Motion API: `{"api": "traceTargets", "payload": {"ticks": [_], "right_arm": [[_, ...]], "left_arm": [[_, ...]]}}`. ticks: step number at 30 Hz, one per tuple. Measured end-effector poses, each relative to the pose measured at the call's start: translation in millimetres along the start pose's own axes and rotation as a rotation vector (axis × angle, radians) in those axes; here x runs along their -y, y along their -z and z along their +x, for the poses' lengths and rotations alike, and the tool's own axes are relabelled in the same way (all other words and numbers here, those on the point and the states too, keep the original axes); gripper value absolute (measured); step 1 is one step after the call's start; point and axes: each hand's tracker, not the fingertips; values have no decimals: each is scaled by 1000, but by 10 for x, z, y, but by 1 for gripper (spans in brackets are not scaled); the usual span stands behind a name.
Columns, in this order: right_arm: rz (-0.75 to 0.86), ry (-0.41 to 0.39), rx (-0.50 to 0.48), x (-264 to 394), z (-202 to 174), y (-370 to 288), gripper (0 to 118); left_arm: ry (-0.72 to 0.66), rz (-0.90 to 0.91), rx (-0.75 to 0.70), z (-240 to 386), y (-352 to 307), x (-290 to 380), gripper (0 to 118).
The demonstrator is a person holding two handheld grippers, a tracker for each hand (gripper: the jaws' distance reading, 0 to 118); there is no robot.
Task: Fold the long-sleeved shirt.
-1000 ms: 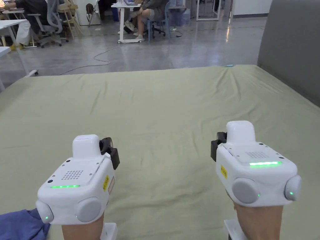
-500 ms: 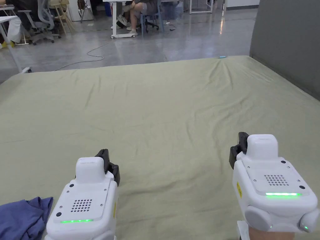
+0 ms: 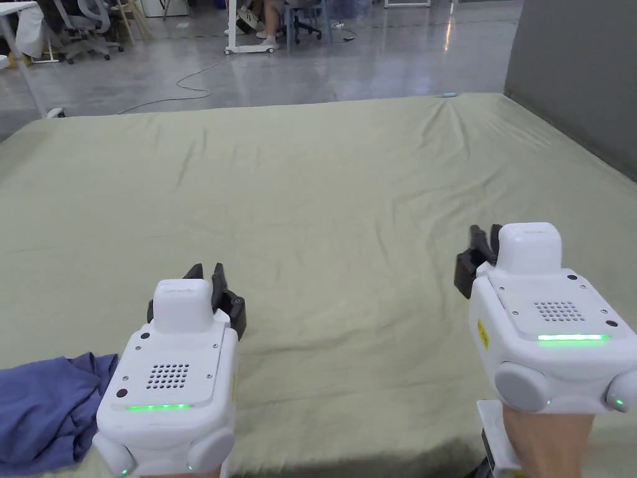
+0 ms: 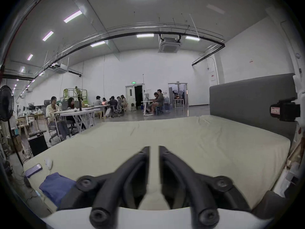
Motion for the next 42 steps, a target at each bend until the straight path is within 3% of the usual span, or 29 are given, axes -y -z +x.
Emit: {"api": "traceTargets", "payload": {"ticks": [1, 2, 3, 4, 6, 9, 11, 16, 20, 25, 35, 42], "right_arm": [[-4, -17, -3, 5, -17, 5, 58], [-13, -42, -10, 13, -45, 17, 83], [-18, -66, -4, 23, -73, 16, 97], [-6, -81, -1, 33, -94, 2, 99], [0, -69, 6, 39, -121, -7, 99], [-105, 81, -53, 53, -100, 39, 99], [-149, 134, -48, 80, -106, 35, 99], [-29, 19, -43, 47, -194, -28, 99], [10, 58, -46, 2, -200, -25, 99], [29, 8, -65, -29, -175, 31, 98], [25, 26, -76, -19, -153, 48, 98], [37, 5, -32, 19, -148, 67, 98]], "left_arm": [[-4, -6, 0, -13, 6, -6, 47], [-20, -19, -5, -27, 27, -17, 83], [-38, -34, -4, -41, 43, -25, 112], [-45, -29, -6, -56, 37, -23, 118], [-42, 18, 0, -69, -14, -48, 118], [-16, 30, -10, -76, -14, -80, 118], [-16, 21, 21, -106, 28, -47, 118], [-15, 39, 16, -147, 46, -25, 118], [-19, 27, 11, -159, 73, -30, 118], [1, 44, 5, -135, 52, -30, 118], [-9, 34, 16, -96, 56, -32, 118], [4, 29, 12, -79, 52, -32, 118]]}}
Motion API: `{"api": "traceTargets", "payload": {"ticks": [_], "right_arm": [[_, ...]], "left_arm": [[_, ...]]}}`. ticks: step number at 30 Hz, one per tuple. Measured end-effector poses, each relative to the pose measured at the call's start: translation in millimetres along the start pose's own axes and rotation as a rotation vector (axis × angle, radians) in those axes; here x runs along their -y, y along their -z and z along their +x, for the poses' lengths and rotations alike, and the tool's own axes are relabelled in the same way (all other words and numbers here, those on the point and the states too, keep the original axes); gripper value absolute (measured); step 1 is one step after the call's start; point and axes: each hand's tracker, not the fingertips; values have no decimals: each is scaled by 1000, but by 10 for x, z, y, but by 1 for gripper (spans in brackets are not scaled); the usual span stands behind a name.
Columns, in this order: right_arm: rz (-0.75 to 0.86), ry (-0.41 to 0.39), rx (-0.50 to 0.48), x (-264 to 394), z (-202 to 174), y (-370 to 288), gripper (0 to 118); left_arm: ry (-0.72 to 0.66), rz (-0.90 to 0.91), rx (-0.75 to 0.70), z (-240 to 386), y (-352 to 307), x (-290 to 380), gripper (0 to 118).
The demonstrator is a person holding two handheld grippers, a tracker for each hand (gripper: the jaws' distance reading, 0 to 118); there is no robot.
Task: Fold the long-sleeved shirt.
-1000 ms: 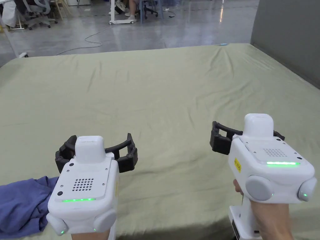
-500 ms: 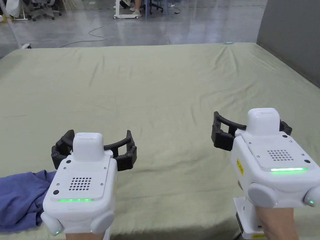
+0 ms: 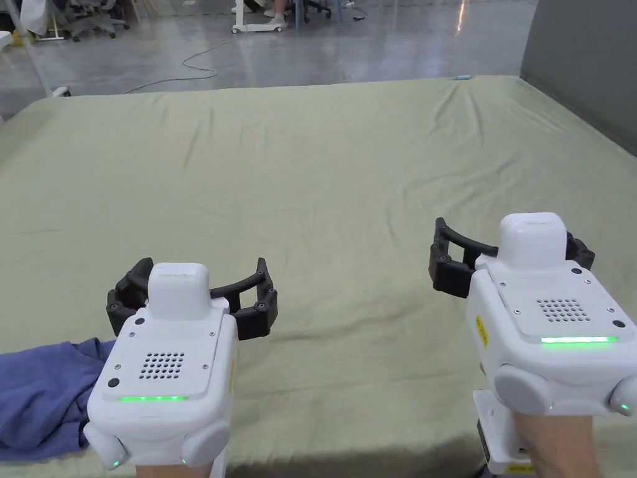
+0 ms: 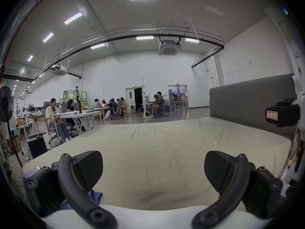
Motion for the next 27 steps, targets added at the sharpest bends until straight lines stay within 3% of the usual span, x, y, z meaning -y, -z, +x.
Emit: {"api": "traceTargets", "payload": {"ticks": [27], "right_arm": [[-2, 10, -13, 5, 67, -20, 98]], "left_arm": [[4, 0, 3, 36, 25, -64, 118]]}}
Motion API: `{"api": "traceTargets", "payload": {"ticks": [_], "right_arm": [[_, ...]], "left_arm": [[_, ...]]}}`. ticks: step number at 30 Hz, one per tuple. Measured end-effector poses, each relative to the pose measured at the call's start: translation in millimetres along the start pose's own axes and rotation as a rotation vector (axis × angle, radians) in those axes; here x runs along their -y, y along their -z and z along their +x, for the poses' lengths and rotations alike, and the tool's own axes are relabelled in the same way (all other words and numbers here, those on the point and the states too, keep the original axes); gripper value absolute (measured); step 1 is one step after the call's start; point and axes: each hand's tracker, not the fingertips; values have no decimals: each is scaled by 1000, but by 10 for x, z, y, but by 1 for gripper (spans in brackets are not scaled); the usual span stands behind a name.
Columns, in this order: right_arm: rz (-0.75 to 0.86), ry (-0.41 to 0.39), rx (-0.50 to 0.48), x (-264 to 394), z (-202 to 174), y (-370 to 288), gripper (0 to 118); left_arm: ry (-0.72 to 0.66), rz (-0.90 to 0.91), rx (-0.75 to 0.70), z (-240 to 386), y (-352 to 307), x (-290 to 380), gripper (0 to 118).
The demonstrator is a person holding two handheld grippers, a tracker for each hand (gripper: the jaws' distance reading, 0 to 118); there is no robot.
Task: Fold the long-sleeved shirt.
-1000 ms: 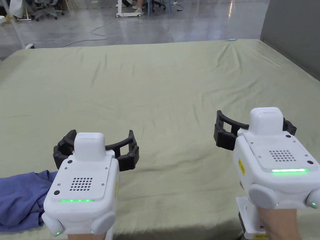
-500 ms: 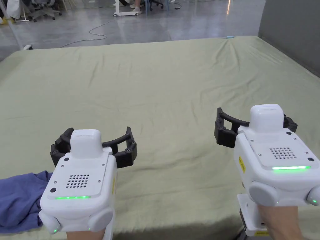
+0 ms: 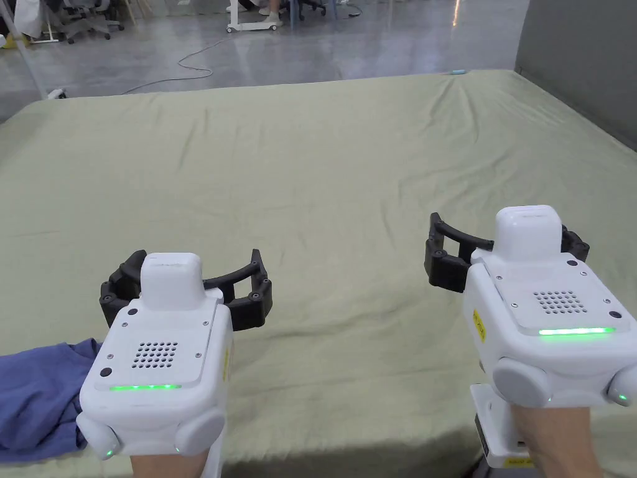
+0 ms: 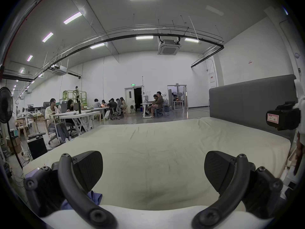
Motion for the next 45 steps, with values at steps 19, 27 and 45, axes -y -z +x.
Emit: {"api": "traceTargets", "payload": {"ticks": [19, 27, 45], "right_arm": [[2, -3, -17, 2, 14, 31, 98], [8, 9, -18, 1, -3, 39, 98], [2, 1, -20, 14, 30, -44, 98]], "left_arm": [[-35, -4, 39, 36, 43, -59, 118], [-13, -2, 32, 28, 4, -33, 118], [-24, 0, 34, 62, -34, -6, 118]]}}
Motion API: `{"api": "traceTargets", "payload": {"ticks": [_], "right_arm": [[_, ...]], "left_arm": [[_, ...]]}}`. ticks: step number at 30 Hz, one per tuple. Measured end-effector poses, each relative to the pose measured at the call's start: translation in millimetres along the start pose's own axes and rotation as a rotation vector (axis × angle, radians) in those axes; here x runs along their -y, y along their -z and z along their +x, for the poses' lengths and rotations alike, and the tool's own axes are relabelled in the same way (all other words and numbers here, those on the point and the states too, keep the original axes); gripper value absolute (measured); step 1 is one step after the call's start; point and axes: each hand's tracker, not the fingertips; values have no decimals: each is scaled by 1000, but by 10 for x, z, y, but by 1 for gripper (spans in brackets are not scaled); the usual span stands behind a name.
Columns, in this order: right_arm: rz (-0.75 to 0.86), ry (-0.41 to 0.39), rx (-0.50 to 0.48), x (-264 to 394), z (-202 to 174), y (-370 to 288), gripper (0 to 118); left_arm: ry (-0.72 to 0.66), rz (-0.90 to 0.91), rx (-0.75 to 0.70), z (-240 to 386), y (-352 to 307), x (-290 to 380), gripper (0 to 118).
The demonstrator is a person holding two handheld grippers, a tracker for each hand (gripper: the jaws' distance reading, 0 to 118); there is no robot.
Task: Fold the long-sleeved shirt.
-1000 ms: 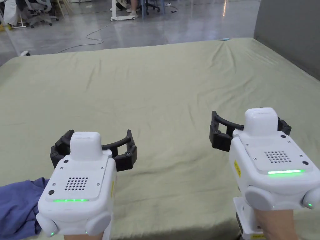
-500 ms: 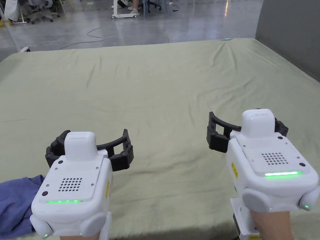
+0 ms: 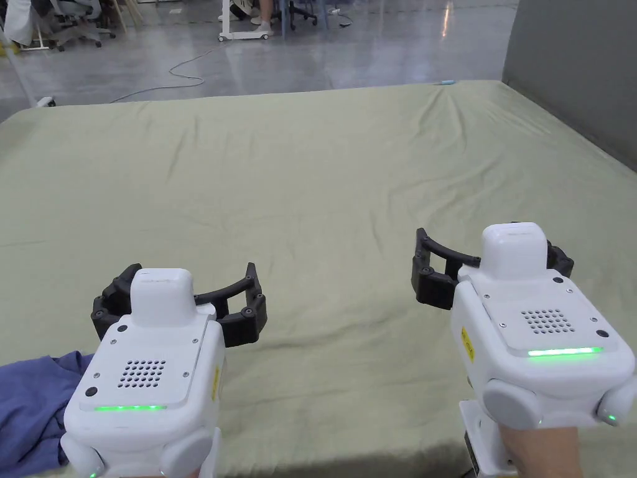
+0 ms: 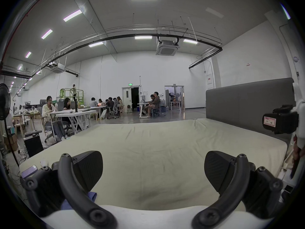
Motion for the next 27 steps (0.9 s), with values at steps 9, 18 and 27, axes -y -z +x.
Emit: {"api": "traceTargets", "payload": {"ticks": [9, 18, 27], "right_arm": [[-7, -3, 6, 5, 2, 3, 98], [-12, -7, 1, 11, -24, 20, 98], [-16, -6, 7, 2, -27, 31, 98]], "left_arm": [[16, 2, 1, 27, 4, -4, 118], [22, -2, 1, 30, 7, 9, 118], [32, -5, -15, 2, 9, 20, 118]]}}
